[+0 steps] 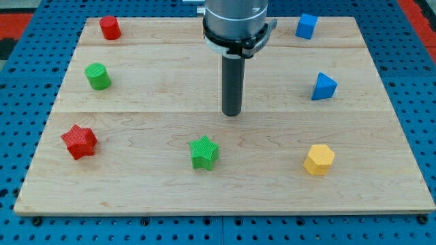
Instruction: Move the green star a bit left
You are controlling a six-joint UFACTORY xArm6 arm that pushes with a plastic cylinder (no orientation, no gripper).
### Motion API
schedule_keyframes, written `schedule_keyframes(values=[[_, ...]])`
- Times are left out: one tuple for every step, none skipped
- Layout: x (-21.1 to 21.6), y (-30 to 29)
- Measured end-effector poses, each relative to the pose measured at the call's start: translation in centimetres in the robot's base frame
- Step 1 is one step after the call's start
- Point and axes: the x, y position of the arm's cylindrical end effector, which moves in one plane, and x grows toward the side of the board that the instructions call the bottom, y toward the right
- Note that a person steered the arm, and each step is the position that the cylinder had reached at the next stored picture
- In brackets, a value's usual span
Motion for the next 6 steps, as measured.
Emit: schedule_keyframes(values=[[3.1, 0.5], [6.0, 1.0], [8.2, -2.3], [10.8, -3.1], [10.3, -6.5], [5.4, -5.3]])
